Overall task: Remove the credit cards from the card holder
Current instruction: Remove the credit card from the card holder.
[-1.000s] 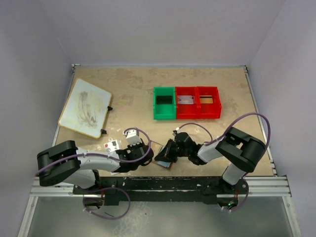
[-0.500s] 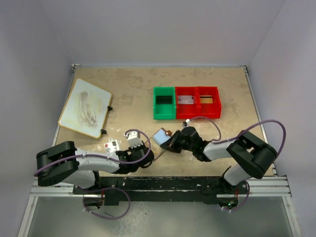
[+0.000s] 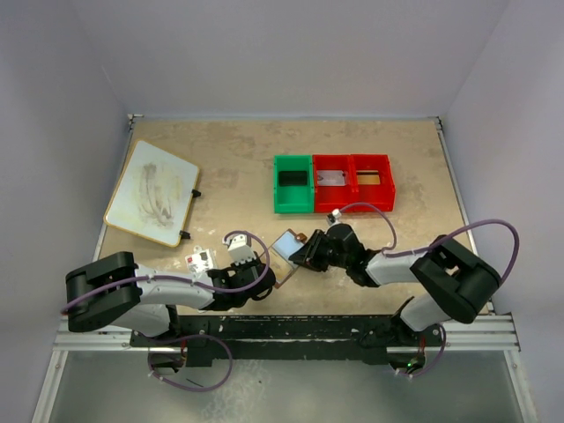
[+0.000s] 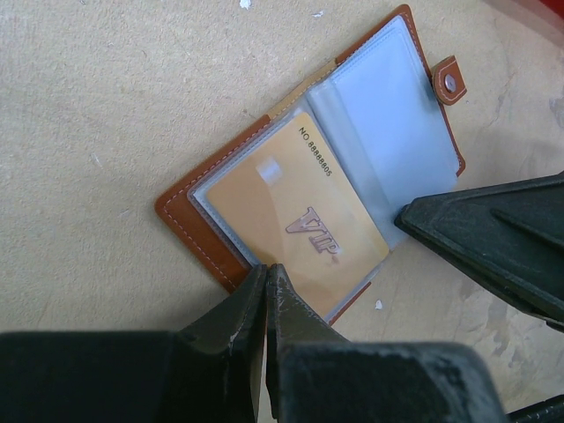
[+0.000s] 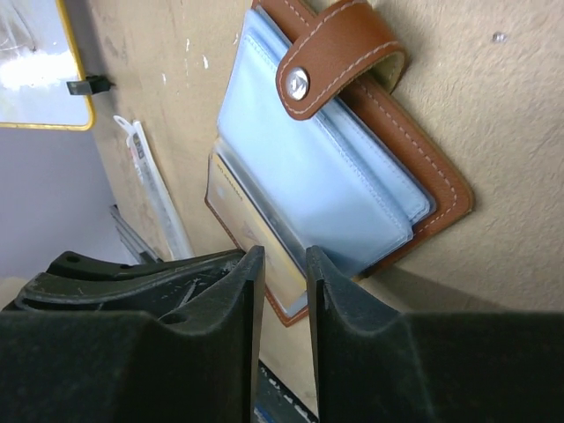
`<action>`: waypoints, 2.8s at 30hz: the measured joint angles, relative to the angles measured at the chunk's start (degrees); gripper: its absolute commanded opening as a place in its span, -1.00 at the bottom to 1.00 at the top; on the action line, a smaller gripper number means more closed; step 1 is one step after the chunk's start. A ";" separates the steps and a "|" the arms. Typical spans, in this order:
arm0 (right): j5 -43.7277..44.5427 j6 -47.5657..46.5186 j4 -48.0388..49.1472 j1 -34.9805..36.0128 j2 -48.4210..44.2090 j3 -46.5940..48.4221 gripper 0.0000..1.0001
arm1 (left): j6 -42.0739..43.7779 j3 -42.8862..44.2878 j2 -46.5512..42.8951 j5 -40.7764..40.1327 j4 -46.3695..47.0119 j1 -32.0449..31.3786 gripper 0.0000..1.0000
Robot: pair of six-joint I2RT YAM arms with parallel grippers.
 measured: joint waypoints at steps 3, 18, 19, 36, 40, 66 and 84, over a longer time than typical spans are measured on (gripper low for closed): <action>-1.27 -1.86 0.94 -0.94 0.52 -0.04 -0.45 | 0.00 0.00 0.00 0.00 0.00 0.00 -1.00; -9.90 -6.45 10.91 -1.84 6.60 -1.31 -0.70 | 0.00 0.00 0.02 0.00 0.00 0.00 -1.00; -10.51 -6.62 11.43 -1.97 6.60 -1.70 -0.68 | 0.00 0.00 0.02 0.00 0.00 0.00 -1.00; -15.17 -12.68 13.60 -2.84 8.96 -2.16 -1.00 | 0.00 0.44 0.02 -0.02 -0.87 0.00 -1.00; -15.08 -13.27 10.99 -2.80 7.04 -2.14 -1.00 | 0.00 0.59 0.04 0.00 -1.11 0.00 -1.00; -24.06 -18.73 10.03 -7.61 6.45 -2.86 -0.54 | -0.74 0.92 0.31 0.35 -1.36 0.00 -1.00; -26.21 -23.32 7.15 -5.16 10.16 2.40 -0.52 | -0.63 1.29 0.55 0.11 -2.03 -0.02 -1.00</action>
